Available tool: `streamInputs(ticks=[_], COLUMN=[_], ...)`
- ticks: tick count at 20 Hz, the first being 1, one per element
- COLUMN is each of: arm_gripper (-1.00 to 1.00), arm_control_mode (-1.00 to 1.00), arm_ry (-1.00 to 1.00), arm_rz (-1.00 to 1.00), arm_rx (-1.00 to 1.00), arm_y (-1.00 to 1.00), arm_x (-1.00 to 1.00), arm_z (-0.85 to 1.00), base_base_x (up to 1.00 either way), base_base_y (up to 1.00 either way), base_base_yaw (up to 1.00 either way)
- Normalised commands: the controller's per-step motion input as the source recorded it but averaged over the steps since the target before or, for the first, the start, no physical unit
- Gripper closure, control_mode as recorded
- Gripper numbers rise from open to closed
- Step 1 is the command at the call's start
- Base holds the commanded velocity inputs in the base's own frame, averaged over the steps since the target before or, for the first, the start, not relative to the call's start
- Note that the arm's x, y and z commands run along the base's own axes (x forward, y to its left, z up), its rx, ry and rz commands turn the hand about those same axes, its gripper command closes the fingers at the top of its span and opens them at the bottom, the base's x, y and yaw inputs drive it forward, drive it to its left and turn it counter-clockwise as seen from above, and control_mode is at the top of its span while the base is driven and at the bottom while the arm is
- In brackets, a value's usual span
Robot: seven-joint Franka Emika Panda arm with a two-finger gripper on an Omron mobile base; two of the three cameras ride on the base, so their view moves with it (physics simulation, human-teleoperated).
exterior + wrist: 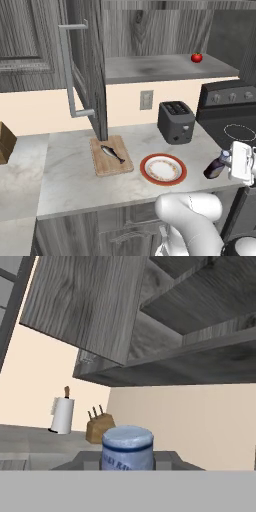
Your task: Pick the fish from the plate and place it on the cutting board. Then pick the condiment bottle from the cabinet and place it next to the cutting board.
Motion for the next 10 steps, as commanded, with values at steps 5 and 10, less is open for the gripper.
streamInputs(ticks=[5, 10], arm_gripper=[1.0, 1.0], arm_control_mode=[-1.0, -1.0], arm_ry=[0.0, 0.0], arm_rz=[0.0, 0.0], arm_rx=[-0.01, -0.01], arm_y=[0.0, 0.0], arm_x=[0.07, 0.1], arm_z=[-0.07, -0.19], base_base_x=[0.0, 0.0], base_base_y=[0.0, 0.0], base_base_yaw=[0.0, 0.0])
